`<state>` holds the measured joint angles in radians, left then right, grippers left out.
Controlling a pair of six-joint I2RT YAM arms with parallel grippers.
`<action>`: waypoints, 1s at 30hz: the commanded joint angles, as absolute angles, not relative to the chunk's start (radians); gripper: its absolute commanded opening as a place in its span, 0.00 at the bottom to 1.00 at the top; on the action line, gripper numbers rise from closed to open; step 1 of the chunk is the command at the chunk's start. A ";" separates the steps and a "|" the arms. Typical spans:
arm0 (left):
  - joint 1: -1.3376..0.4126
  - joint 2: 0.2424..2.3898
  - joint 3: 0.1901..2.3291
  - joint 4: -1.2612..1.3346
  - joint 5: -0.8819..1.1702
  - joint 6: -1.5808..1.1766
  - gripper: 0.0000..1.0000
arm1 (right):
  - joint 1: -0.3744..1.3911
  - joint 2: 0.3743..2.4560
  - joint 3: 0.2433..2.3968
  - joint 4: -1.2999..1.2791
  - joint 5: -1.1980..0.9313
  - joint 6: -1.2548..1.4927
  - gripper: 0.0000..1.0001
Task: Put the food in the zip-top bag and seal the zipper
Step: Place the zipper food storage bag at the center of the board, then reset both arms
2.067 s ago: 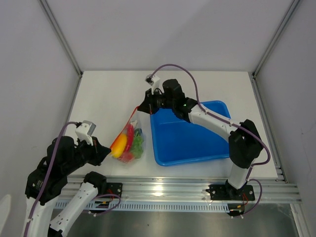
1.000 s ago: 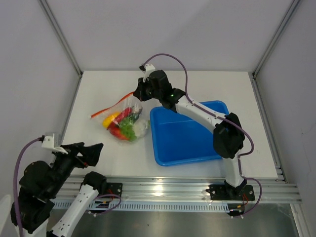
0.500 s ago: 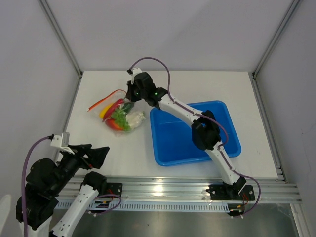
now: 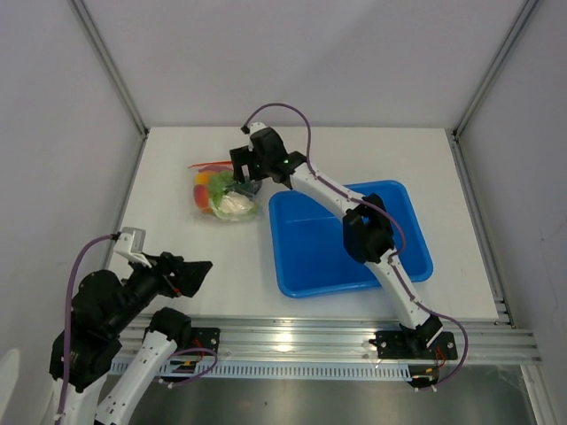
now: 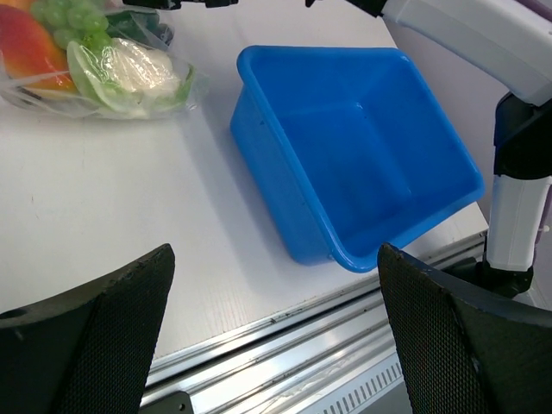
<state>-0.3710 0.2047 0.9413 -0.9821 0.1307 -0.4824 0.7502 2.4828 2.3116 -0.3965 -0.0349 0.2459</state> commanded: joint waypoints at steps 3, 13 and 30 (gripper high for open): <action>-0.374 0.210 0.890 -0.890 0.166 -0.528 0.99 | 0.778 2.277 2.283 -0.449 0.144 0.149 0.99; -0.374 0.224 0.762 -0.747 0.176 -0.577 1.00 | 0.839 1.710 1.768 -0.511 0.305 0.184 0.99; -0.374 0.377 0.534 -0.349 0.202 -0.696 1.00 | 0.887 0.516 0.702 -0.538 0.350 0.515 1.00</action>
